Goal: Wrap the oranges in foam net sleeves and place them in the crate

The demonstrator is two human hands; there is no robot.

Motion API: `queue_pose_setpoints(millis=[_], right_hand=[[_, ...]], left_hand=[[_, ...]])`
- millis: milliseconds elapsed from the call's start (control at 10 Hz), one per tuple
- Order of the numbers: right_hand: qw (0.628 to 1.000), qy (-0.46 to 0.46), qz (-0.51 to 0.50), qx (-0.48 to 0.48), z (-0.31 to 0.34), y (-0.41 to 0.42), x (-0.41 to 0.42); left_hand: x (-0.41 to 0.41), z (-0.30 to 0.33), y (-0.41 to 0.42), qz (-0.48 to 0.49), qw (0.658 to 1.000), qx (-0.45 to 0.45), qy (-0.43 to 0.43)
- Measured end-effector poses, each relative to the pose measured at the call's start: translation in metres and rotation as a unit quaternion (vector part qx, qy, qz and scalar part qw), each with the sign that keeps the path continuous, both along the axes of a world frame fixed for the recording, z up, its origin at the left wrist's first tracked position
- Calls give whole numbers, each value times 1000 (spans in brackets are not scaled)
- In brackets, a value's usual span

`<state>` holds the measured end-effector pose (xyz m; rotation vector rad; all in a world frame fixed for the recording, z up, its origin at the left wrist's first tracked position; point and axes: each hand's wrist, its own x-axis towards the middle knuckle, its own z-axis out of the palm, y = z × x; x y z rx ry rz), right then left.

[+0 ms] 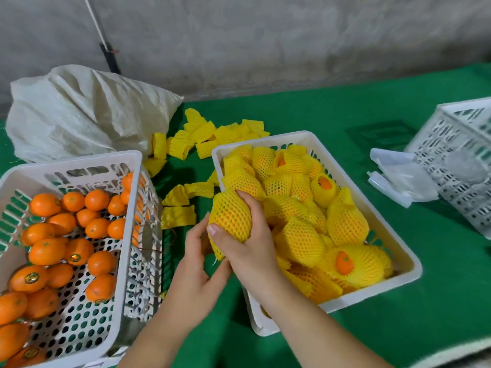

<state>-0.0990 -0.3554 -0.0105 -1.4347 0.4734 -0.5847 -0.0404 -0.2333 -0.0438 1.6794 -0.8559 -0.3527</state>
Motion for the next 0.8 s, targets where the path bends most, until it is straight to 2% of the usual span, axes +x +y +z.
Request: queue_pose_setpoints(millis=[100, 200, 300, 400, 500, 600, 700, 800], right_hand=[[980, 66, -35, -183, 9, -44, -17], [910, 123, -121, -376, 17, -89, -24], [812, 281, -163, -484, 8, -126, -32], [757, 459, -53, -462, -11, -144, -36], [728, 494, -21, -475, -12, -153, -23], [676, 538, 7, -503, -3, -147, 0], [705, 487, 98, -506, 11, -151, -6], [765, 355, 82, -531, 32, -178, -57]], left_hand=[[7, 6, -3, -66, 986, 86, -128], [21, 14, -3, -43, 982, 133, -131], [51, 21, 14, 64, 963, 162, -204], [78, 9, 52, 168, 917, 242, -269], [84, -6, 82, 216, 913, 267, -219], [77, -10, 86, 202, 931, 249, -174], [83, -5, 110, 106, 938, 273, -184], [118, 8, 192, 74, 884, 349, -301]])
